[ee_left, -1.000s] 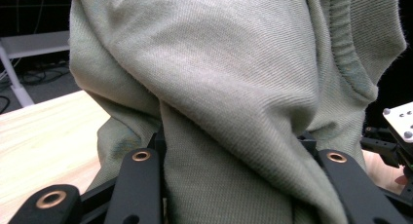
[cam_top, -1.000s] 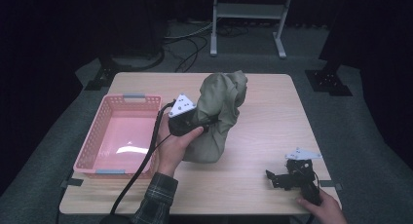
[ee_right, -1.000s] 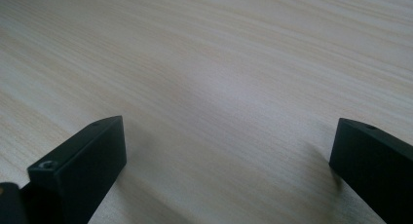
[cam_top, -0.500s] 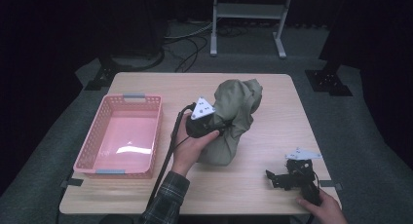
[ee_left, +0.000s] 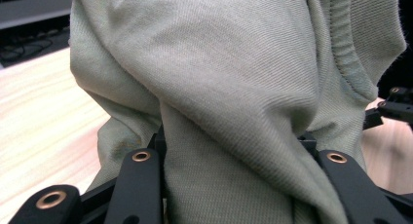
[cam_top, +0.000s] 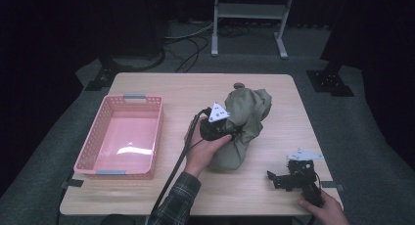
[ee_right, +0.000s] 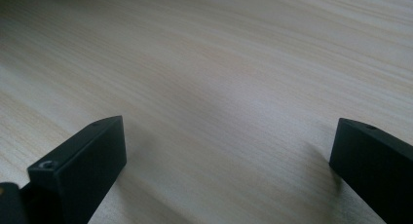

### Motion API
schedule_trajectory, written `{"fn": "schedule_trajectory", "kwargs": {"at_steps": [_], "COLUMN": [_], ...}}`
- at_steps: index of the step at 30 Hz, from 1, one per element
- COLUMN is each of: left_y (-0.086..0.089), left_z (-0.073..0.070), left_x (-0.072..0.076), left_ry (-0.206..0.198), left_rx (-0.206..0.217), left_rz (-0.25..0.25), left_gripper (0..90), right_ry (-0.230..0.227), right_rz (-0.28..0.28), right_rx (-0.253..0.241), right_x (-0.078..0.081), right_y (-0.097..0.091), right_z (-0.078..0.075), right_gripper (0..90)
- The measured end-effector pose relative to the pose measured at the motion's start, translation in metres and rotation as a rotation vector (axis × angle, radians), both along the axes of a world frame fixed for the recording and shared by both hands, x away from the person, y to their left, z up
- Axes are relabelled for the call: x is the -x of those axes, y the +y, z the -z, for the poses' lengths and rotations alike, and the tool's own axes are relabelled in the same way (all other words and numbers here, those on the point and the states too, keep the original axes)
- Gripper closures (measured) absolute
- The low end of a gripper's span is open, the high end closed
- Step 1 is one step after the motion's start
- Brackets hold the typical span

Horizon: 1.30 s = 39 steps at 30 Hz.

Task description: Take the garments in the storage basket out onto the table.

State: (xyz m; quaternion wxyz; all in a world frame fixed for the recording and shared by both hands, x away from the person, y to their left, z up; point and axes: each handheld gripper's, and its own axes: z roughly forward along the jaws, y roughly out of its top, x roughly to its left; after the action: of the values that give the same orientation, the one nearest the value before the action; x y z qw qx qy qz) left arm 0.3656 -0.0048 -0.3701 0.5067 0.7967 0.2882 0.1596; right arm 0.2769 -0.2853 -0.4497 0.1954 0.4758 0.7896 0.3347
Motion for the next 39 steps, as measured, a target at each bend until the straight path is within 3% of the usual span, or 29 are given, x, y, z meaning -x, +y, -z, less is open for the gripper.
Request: {"fn": "schedule_trajectory", "kwargs": {"at_steps": [18, 39], "left_y": [-0.013, -0.029], "left_z": [0.036, 0.047], "left_x": [-0.010, -0.018], "left_ry": [0.078, 0.108], "left_rx": [-0.082, -0.097], "left_rz": [-0.010, -0.010], "left_gripper": [54.9, 54.8], "right_ry": [0.001, 0.000], "right_rz": [0.001, 0.000], "right_rx": [0.000, 0.000], "right_x": [0.000, 0.000], "right_y": [0.000, 0.000], "right_z": [0.000, 0.000], "right_gripper": [0.0, 0.0]}}
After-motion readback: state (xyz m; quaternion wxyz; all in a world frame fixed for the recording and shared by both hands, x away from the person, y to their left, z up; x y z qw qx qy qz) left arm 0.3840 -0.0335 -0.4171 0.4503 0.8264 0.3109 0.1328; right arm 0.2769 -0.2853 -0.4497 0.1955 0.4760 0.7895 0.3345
